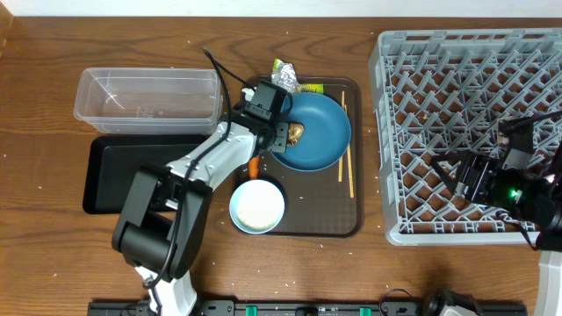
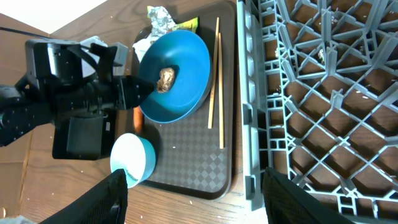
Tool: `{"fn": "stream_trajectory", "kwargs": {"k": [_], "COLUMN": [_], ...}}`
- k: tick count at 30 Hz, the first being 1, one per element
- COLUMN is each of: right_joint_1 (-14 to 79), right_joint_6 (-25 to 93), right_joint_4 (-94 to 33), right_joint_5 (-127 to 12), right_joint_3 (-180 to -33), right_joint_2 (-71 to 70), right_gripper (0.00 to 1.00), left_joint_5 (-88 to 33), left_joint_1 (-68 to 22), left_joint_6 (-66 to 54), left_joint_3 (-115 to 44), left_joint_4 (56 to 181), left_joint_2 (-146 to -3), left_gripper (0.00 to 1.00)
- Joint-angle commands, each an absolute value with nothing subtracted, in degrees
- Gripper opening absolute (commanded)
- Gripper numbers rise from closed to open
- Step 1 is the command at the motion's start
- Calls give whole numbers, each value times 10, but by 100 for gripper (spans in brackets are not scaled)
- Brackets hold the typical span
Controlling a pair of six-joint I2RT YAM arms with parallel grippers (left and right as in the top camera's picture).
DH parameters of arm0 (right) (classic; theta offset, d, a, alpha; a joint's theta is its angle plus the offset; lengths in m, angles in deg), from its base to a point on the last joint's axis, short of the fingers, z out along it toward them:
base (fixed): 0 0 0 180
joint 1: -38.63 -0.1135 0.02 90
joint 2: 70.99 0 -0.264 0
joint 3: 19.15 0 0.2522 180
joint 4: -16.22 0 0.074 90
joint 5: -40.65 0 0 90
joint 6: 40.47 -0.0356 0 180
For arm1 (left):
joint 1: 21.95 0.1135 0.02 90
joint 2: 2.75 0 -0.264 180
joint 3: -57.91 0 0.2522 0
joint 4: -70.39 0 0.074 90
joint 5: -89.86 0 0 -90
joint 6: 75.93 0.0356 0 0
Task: Sort waste into correct bins and load items into the dishwasher rack
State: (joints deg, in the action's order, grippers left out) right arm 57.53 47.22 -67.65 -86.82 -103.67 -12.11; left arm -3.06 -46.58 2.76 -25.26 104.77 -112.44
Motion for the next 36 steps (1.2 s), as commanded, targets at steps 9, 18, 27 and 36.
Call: {"fn": "stream_trajectory", "kwargs": {"k": [9, 18, 27, 36], "right_joint_1": [567, 567, 567, 567], "right_joint_6": [479, 478, 479, 479], "right_joint_4": [-678, -678, -678, -678], "right_joint_5": [-868, -868, -868, -868], "right_joint_3": [-1045, -1045, -1045, -1045], "right_joint_2": [-120, -120, -120, -120], "right_gripper": [62, 61, 61, 62], "left_joint_5": [-41, -37, 47, 329], "left_joint_1": [-464, -464, -463, -451], "left_joint_6": [46, 46, 46, 46], "left_joint_3": [-248, -253, -259, -262], "left_joint_4": [1046, 1094, 1199, 1373], "left_joint_2": [-1133, -1106, -948, -741], "left_gripper": [31, 6, 6, 6]}}
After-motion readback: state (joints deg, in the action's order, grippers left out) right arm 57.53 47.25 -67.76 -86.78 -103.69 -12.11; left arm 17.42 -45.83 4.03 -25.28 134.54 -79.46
